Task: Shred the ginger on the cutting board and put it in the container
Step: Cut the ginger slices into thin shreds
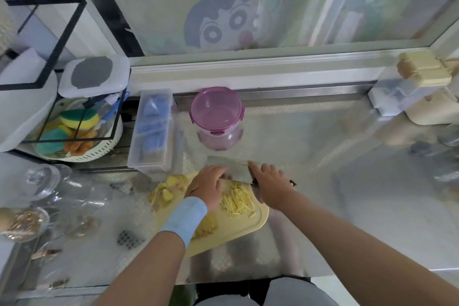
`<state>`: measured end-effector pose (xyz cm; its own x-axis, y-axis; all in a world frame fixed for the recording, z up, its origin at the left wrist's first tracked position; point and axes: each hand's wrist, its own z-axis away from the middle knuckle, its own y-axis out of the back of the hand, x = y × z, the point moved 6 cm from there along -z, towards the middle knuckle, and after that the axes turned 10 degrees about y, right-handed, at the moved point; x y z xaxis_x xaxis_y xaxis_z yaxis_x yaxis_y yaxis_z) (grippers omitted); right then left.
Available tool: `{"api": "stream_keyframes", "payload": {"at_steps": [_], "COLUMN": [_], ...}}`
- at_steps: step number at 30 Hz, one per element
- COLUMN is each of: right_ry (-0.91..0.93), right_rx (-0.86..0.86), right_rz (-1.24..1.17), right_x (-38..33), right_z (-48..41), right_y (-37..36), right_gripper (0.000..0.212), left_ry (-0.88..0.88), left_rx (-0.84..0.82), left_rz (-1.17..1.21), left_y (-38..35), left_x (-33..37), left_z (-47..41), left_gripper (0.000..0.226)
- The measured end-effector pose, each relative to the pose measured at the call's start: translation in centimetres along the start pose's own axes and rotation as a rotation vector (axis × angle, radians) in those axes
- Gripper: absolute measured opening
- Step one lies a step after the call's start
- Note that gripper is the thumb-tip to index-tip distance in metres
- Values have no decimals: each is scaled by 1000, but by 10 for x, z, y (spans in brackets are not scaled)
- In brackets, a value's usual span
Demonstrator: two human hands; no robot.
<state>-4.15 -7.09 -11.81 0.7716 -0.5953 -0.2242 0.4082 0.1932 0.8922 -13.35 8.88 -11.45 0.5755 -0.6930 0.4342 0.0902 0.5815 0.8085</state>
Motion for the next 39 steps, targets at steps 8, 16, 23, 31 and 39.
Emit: {"api": "stream_keyframes", "payload": {"at_steps": [8, 16, 23, 31, 39], "right_ry": [-155, -110, -89, -22, 28], "right_rx": [147, 168, 96, 28, 20], "right_rz": [-130, -329, -321, -234, -246], "right_x": [-18, -78, -97, -106, -108], "right_z": [38, 75, 85, 80, 72], "right_y": [18, -18, -49, -57, -56], "right_gripper": [47, 40, 39, 41, 42], "left_ry": [89, 129, 137, 276, 271], "left_rx": [313, 72, 222, 322, 196], "left_rz": [281, 34, -106, 180, 255], "left_y": [21, -29, -47, -50, -48], "left_x": [-54, -73, -70, -72, -112], "left_z": [54, 95, 92, 113, 138], "left_gripper": [18, 84, 62, 73, 63]}}
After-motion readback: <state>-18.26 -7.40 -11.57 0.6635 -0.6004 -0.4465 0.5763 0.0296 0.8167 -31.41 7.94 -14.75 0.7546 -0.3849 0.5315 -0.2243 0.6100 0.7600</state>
